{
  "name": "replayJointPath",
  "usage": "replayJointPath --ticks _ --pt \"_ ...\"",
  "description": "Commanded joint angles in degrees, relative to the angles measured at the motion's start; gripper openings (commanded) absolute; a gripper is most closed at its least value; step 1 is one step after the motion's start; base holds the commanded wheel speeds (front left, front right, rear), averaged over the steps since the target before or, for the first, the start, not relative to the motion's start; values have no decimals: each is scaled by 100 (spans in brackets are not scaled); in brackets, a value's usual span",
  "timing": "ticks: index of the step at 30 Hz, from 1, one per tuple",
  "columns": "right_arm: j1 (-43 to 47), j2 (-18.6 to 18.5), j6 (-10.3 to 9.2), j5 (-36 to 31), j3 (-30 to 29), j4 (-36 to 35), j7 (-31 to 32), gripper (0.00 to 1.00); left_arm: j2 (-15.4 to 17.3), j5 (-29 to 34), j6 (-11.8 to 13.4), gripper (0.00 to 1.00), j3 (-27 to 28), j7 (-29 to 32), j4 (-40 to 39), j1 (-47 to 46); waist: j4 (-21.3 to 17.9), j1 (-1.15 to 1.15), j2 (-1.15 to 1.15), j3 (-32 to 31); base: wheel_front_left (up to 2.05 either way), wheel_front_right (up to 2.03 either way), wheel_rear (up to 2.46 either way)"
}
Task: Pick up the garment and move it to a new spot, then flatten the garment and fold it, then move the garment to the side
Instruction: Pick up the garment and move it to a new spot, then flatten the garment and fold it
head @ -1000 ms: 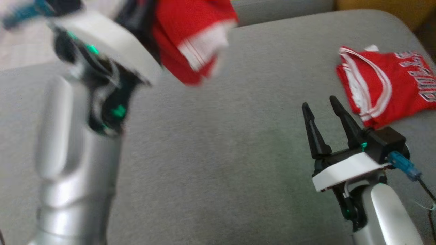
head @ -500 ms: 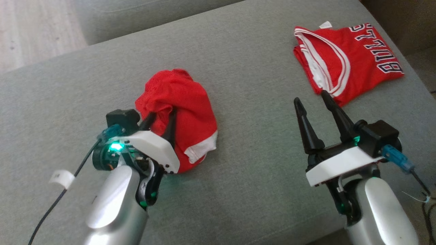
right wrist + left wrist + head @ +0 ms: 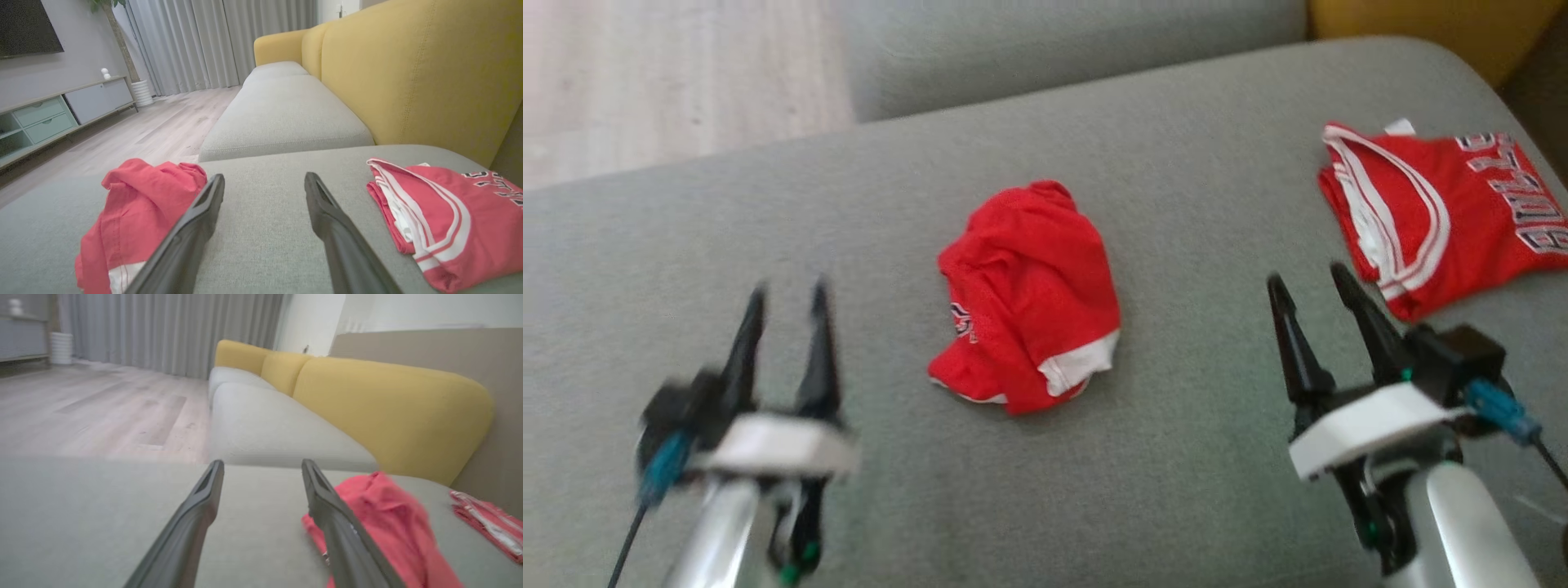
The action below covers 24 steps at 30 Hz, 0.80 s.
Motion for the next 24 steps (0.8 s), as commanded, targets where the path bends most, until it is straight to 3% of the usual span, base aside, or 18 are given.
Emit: replayJointPath --ticks 1,6,12,24 --pt "14 -12 -4 27 41 -149 36 100 245 50 64 100 352 -119 -244 171 213 0 0 -214 0 0 0" --pt "258 12 -4 56 -45 -76 60 100 536 123 232 100 692 -217 -446 859 295 0 0 -348 0 0 0" --pt "442 45 -4 57 -102 -61 69 100 616 116 448 100 926 -235 -725 1319 328 0 0 -405 0 0 0" --pt "420 88 -4 -7 184 -135 156 100 622 101 597 100 920 -186 -1029 1535 408 0 0 -349 0 0 0"
